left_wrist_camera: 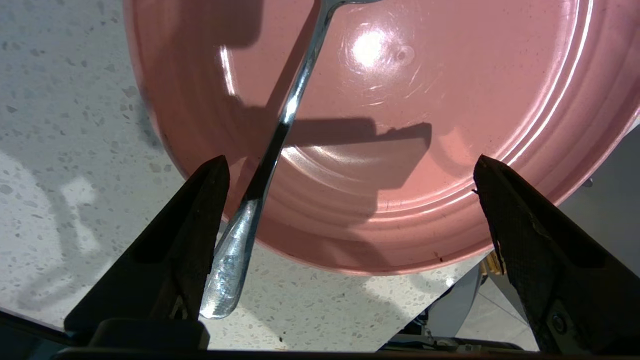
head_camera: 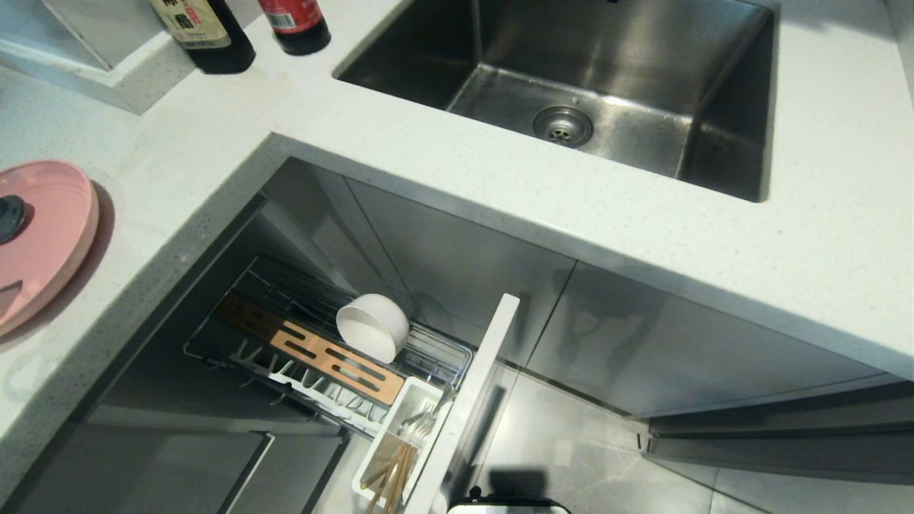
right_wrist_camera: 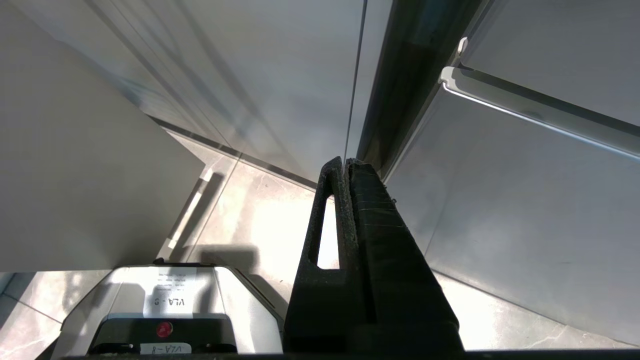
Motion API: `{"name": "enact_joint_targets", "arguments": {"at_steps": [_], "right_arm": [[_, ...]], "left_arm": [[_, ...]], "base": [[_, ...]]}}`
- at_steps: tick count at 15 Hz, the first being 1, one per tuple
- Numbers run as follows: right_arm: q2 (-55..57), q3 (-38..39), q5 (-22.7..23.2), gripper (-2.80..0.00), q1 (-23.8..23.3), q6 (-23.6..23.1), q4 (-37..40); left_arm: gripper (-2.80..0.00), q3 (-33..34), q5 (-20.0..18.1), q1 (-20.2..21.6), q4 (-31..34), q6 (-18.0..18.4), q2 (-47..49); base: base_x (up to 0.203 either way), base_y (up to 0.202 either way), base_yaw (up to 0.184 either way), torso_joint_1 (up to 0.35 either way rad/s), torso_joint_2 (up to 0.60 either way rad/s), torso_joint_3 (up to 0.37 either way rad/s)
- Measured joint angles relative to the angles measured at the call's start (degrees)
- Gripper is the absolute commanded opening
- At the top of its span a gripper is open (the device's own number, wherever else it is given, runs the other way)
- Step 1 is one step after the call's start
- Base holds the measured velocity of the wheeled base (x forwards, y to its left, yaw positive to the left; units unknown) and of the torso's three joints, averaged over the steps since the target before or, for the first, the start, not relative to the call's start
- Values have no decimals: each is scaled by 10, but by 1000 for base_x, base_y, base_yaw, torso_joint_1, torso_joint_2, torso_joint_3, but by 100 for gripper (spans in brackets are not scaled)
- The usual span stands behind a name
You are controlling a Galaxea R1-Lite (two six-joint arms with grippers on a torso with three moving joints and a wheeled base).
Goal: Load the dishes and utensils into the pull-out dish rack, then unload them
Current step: Pick up the spoon and place it in the cupboard
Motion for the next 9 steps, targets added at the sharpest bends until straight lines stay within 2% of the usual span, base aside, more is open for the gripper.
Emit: {"name": "enact_joint_targets", "arguments": {"at_steps": [5, 9], "right_arm": [[0, 0, 0, -280, 0, 0, 0], [0, 0, 0, -280, 0, 0, 0]], "left_arm": [[0, 2, -2, -13, 3, -1, 0], [0, 3, -20, -19, 11, -2, -2]], "base": [[0, 0, 0, 0, 0, 0], [0, 0, 0, 0, 0, 0]]}}
